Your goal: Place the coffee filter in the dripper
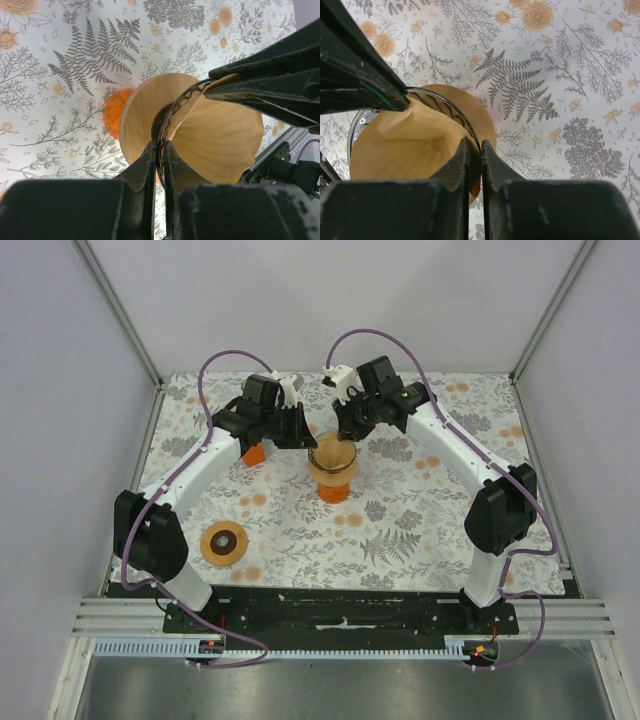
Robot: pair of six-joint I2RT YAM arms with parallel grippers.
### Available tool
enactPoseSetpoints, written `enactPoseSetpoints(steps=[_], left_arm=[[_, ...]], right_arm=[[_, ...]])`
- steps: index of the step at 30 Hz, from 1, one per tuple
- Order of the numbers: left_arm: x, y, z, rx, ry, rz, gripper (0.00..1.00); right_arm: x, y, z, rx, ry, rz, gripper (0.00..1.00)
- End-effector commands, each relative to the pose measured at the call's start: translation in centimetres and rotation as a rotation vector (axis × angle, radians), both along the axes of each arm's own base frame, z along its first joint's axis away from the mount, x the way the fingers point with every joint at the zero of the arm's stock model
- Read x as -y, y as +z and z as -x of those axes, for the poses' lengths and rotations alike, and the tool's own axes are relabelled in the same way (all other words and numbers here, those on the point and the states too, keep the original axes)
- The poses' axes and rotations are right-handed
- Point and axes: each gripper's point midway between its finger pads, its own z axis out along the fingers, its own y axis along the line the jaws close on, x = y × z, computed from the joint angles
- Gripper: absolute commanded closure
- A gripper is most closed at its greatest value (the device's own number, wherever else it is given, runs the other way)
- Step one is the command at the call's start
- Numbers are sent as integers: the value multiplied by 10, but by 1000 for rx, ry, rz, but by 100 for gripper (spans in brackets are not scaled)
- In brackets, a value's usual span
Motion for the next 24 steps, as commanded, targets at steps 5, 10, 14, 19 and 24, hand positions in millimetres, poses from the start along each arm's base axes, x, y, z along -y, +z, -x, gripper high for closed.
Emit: enactPoseSetpoints(steps=[5, 10, 14, 19, 24], left_arm=[[1, 8, -3, 58, -31, -19, 97], [1, 9, -3, 60, -33, -17, 98], [1, 10, -3, 62, -34, -15, 98], [1, 11, -3, 65, -35, -15, 98], [1, 11, -3, 68, -36, -16, 98]], right_arm=[[0, -7, 5, -12, 24, -8, 79], [-1, -13, 7, -30, 34, -7, 48], [-2, -25, 5, -59, 28, 9, 51], [-3, -33, 4, -82, 27, 11, 77], [-3, -32, 5, -83, 26, 13, 99]])
